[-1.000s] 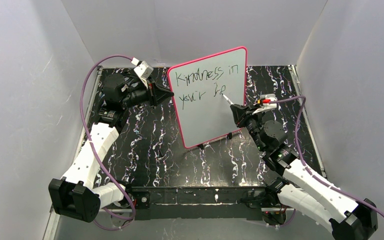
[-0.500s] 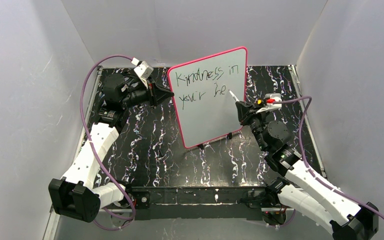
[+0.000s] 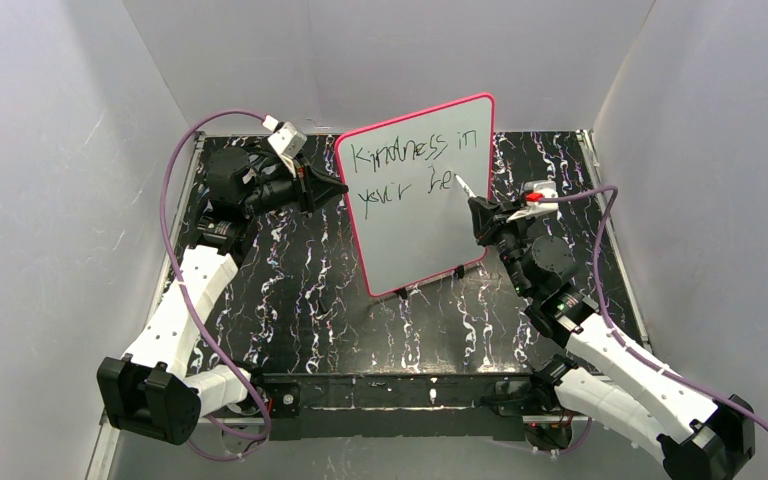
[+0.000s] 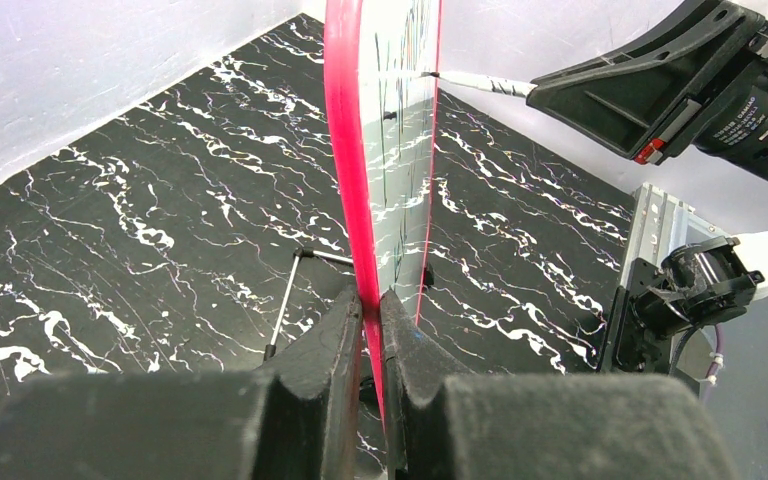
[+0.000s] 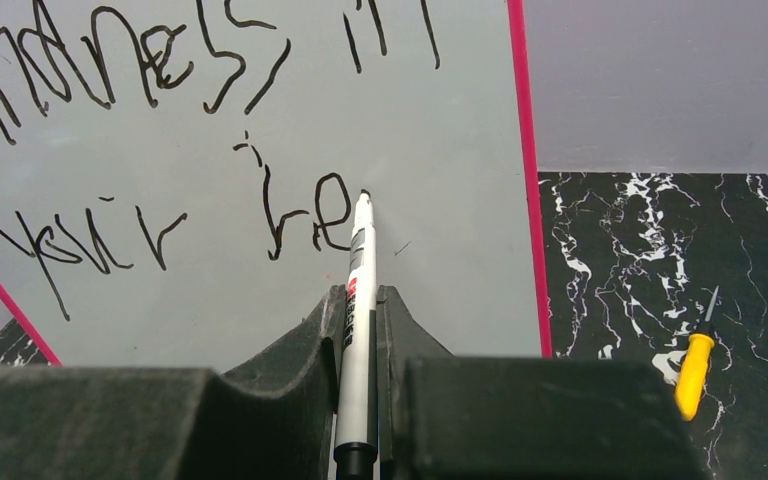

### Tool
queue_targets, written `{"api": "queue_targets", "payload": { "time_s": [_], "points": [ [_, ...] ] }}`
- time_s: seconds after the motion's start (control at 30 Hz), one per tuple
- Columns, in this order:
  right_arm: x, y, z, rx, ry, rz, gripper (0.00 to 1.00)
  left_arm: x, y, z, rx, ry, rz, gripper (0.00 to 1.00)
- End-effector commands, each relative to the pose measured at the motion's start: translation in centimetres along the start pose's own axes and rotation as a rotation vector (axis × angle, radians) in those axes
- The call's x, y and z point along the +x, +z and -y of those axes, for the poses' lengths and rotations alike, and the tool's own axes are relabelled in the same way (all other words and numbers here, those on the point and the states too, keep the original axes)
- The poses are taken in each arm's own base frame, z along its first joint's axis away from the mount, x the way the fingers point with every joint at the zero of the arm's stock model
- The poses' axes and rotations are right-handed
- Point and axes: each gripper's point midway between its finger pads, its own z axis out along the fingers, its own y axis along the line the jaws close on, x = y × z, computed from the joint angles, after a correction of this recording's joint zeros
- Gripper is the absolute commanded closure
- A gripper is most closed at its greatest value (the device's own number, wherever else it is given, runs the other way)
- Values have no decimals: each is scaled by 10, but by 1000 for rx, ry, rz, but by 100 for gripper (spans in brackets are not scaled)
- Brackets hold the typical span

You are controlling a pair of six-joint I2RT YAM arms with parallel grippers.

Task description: Write a sentence on the whiteboard

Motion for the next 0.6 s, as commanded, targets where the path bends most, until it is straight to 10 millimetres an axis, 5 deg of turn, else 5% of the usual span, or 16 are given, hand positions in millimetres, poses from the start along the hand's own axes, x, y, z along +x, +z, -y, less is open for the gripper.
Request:
{"api": "queue_targets", "payload": {
  "time_s": [0.0, 0.3, 0.57],
  "points": [
    [-27, 3, -9, -34, 15, 62, 99, 7, -2, 13, 46, -15, -25, 100],
    [12, -6, -1, -16, 43, -38, 99, 8, -1, 12, 46, -16, -27, 100],
    [13, -10, 5, 11, 48, -38, 99, 8, -1, 13, 47, -16, -27, 100]
  ]
}}
